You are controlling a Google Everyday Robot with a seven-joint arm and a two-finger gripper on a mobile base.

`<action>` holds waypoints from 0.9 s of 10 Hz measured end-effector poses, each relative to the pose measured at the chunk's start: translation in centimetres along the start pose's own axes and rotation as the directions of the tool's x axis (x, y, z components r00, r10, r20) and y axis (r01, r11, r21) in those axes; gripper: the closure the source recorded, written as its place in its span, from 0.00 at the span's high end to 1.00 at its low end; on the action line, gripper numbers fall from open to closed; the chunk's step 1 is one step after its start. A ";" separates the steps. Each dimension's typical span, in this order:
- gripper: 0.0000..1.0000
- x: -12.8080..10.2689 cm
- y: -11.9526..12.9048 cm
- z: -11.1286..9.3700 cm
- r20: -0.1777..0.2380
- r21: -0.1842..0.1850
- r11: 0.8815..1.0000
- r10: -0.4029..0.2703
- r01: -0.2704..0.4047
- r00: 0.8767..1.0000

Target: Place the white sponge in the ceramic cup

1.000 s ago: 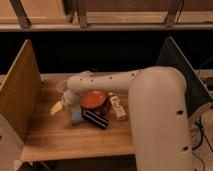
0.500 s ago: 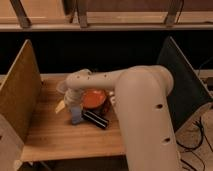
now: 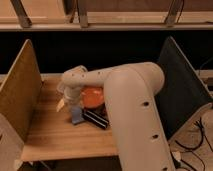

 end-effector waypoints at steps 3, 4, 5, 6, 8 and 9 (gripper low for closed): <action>0.80 0.0 0.1 0.0 -0.003 0.005 1.000 -0.004 0.004 1.000; 0.80 0.0 0.0 0.1 -0.013 0.015 1.000 -0.007 0.007 1.000; 0.80 0.0 0.1 0.5 -0.029 0.021 1.000 -0.007 0.007 1.000; 0.80 -0.1 0.6 0.8 -0.042 0.021 1.000 -0.011 0.011 0.999; 0.80 -0.4 0.8 1.7 -0.068 0.019 1.000 -0.011 0.012 0.998; 0.80 -0.5 0.9 2.2 -0.078 0.014 1.000 -0.012 0.013 0.997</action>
